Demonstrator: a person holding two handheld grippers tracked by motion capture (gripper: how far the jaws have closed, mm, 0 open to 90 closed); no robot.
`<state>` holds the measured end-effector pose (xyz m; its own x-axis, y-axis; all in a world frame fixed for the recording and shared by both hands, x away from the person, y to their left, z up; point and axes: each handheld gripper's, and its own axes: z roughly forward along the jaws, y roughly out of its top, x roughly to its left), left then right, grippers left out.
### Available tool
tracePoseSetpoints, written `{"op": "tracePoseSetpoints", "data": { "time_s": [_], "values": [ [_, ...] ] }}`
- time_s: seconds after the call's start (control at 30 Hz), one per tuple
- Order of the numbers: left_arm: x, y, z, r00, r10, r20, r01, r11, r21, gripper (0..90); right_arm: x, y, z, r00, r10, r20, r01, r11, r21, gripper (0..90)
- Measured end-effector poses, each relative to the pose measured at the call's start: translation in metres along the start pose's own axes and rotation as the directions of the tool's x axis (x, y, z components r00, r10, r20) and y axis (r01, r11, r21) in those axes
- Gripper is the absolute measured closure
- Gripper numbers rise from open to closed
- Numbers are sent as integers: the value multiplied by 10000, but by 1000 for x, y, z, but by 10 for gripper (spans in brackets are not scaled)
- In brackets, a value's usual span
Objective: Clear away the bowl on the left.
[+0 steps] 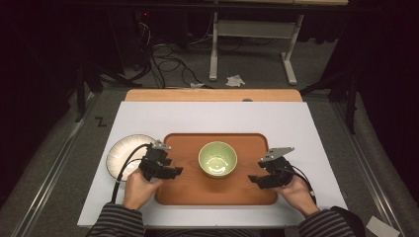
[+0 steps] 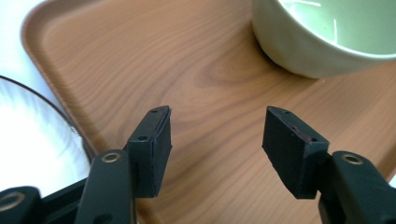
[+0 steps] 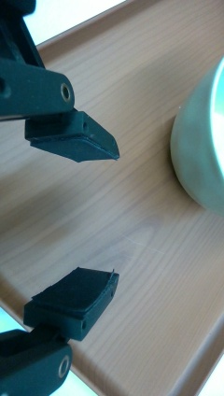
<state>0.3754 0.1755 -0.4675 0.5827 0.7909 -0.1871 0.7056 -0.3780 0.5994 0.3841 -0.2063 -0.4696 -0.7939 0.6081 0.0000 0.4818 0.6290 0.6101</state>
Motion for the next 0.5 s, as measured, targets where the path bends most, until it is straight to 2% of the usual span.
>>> {"op": "tracePoseSetpoints", "data": {
  "time_s": [0.07,0.13,0.3,0.4,0.5],
  "values": [
    [0,0,0,10000,-33,50,33,10000,27,436,-1,-1,0,10000,-24,-46,24,10000,1,365],
    [1,0,2,10000,-57,12,57,9996,276,435,-1,-1,1,9999,102,-71,-102,9999,59,365],
    [-1,0,5,9999,117,9,-118,9988,469,431,-1,-1,2,9999,-57,-128,60,9998,196,364],
    [-2,0,6,9999,110,-54,-107,9984,547,429,-2,-1,2,9998,69,-183,-66,9998,182,364],
    [-3,-1,7,9998,194,34,-196,9974,693,454,-3,-1,3,9998,-25,-196,28,9999,145,365]
  ]
}}
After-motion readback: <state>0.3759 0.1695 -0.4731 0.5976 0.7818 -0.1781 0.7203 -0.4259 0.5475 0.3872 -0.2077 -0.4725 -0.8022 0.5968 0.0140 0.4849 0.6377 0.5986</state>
